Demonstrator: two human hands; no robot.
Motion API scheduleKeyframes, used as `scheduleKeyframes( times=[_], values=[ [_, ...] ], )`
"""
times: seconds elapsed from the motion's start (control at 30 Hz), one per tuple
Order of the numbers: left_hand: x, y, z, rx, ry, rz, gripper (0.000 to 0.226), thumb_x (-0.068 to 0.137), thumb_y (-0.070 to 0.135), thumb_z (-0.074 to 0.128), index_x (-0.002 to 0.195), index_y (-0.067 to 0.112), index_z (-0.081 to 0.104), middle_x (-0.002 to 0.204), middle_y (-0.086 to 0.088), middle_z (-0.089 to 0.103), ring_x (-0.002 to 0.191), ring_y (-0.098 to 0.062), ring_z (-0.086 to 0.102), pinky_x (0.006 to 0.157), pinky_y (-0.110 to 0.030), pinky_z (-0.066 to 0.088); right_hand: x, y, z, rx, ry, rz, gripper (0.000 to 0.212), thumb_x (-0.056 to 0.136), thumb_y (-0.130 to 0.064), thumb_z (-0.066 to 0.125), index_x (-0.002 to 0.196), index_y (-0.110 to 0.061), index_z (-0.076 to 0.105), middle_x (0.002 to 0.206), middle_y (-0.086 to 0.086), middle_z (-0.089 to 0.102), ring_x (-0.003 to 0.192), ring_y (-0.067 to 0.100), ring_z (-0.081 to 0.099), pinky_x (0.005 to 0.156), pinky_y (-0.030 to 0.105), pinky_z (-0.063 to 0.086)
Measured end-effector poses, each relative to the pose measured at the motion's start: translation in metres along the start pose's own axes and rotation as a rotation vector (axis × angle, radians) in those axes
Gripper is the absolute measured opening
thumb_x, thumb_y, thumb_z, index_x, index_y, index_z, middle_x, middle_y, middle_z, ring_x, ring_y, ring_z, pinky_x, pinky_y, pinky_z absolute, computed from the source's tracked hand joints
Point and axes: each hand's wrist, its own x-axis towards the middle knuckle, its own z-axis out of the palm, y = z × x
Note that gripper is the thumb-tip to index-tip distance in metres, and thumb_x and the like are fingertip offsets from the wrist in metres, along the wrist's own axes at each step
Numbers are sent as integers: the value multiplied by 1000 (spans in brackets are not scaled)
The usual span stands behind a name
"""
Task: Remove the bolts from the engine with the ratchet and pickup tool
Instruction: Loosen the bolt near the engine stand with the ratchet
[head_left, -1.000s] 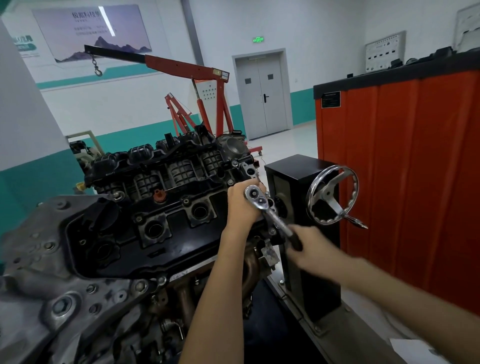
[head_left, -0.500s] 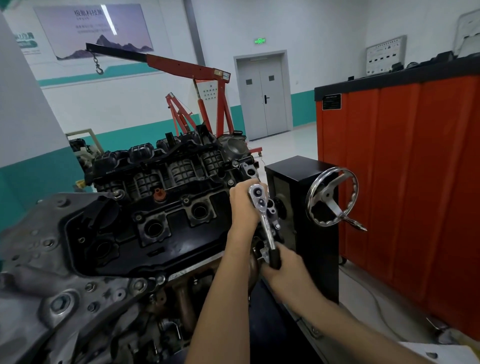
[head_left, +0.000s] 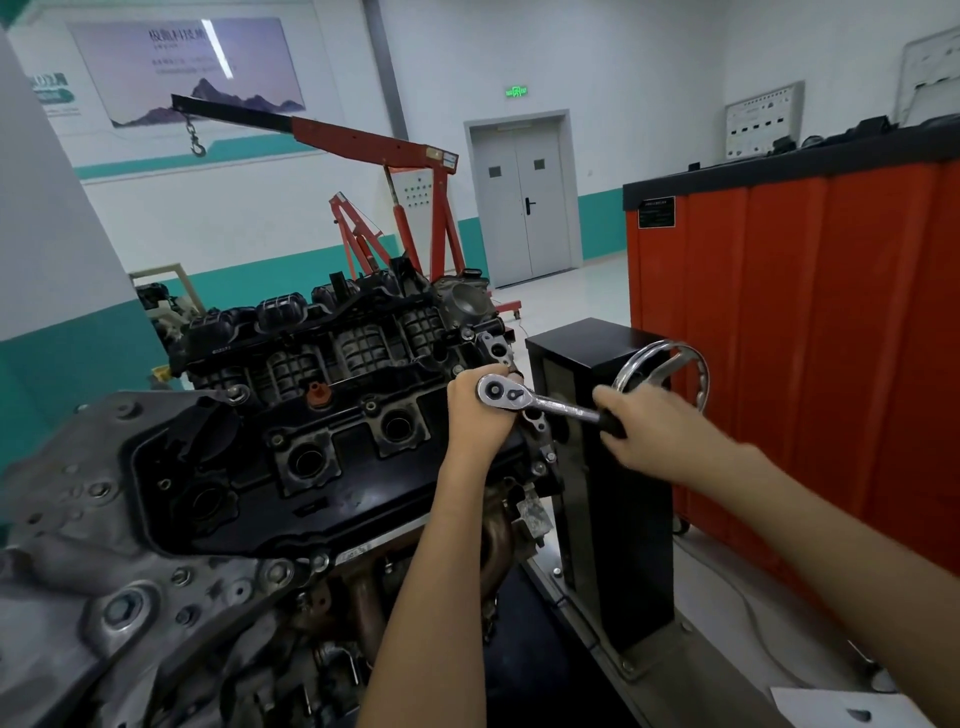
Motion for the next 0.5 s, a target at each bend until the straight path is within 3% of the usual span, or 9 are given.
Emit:
scheduleKeyframes(
  times=[0.17, 0.27, 0.37, 0.5],
  values=[
    [0, 5, 12, -21, 86, -52, 55, 77, -11, 54, 48, 21, 20, 45, 9, 17, 43, -6, 17, 47, -19, 14, -47, -72, 60, 868, -1, 302, 10, 85, -7, 61, 86, -15, 56, 69, -1, 56, 52, 8, 53, 45, 15, 40],
    [1, 4, 14, 22, 80, -37, 57, 74, -11, 56, 47, 24, 19, 45, 11, 17, 47, -6, 15, 47, -19, 14, -50, -107, 75, 1096, 66, 376, 18, 83, -7, 59, 70, -16, 50, 51, -5, 48, 42, 9, 44, 41, 21, 37],
    [3, 0, 11, 58, 39, -27, 61, 74, -9, 57, 43, 26, 18, 42, 10, 17, 51, -8, 15, 47, -21, 15, -47, -88, 65, 980, 11, 318, 23, 82, -2, 57, 70, -20, 52, 55, -6, 48, 44, 5, 44, 43, 19, 38],
    [2, -4, 3, 112, -56, 43, 56, 77, -8, 57, 45, 24, 23, 43, 7, 23, 50, -8, 20, 50, -23, 19, -21, -14, 21, 436, -168, 102, 10, 88, -10, 58, 94, -18, 57, 72, -3, 55, 55, 6, 53, 47, 13, 41]
  ],
)
